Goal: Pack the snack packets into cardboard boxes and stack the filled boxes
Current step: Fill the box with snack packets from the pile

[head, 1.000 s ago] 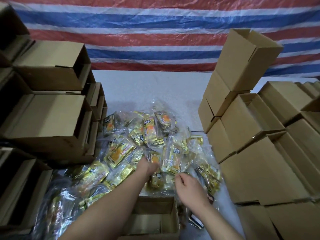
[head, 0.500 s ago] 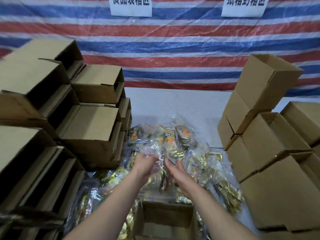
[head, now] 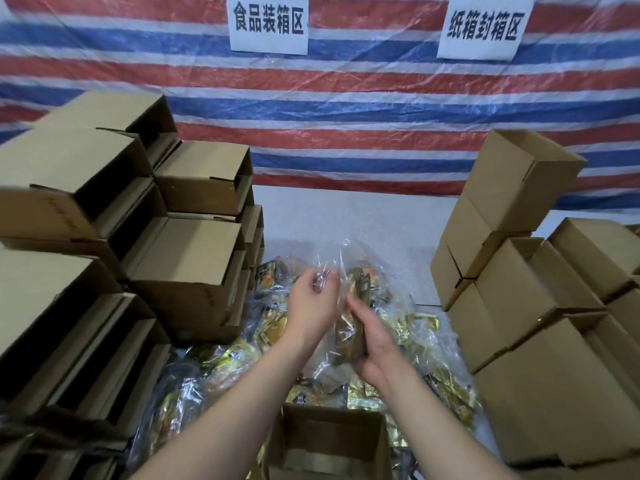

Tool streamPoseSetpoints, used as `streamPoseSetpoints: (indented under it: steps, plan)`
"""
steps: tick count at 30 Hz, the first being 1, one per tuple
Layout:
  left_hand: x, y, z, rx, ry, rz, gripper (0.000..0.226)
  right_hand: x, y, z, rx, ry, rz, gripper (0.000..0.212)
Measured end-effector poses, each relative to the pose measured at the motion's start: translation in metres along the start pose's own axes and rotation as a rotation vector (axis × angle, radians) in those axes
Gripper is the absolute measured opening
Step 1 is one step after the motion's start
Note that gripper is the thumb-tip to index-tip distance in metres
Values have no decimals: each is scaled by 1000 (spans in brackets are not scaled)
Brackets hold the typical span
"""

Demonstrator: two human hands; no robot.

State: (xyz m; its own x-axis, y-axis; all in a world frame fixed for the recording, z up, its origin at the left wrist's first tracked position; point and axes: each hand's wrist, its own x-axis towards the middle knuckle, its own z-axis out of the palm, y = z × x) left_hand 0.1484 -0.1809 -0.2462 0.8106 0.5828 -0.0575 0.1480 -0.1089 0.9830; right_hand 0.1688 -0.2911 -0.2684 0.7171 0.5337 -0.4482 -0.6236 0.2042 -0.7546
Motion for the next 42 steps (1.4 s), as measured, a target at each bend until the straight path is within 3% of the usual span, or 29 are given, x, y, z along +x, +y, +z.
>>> streamPoseSetpoints:
  steps: [3, 7, 12, 15, 18, 22, 25, 28, 29, 33, 37, 42]
  plan:
    - [-5, -4, 3, 153, -61, 64, 49, -2, -8, -2, 152, 55, -6, 47]
    - [-19, -7, 11, 141, -128, 48, 47, -6, -12, 1, 184, 79, -22, 51]
    - [-27, -16, 9, 451, -138, 73, 65, -15, -12, 3, -69, -48, -19, 41]
    - [-32, -19, -16, 321, -267, 35, 84, -23, -20, -10, -126, -42, -54, 24]
    - [-39, -48, -55, 285, -391, -104, 99, -30, -25, -24, -214, -9, -156, 43]
    - [-58, -115, -100, 533, -528, -213, 64, -37, -18, -27, -914, -41, -279, 72]
    - [-78, -147, -108, 485, -634, -338, 59, -45, -5, -22, -1356, -187, -293, 85]
    - [-92, -159, -103, 429, -620, -373, 27, -49, 14, -18, -1796, -389, -300, 87]
    - [-95, -161, -101, 389, -601, -374, 27, -50, 20, -18, -1900, -447, -267, 86]
    - [-104, -163, -98, 271, -516, -439, 55, -49, 43, -18, -2048, -583, -53, 72]
    - [-112, -164, -92, 147, -490, -448, 32, -43, 65, -21, -2026, -656, 148, 51]
    - [-116, -170, -86, 158, -427, -385, 25, -27, 89, -26, -2068, -658, 241, 52]
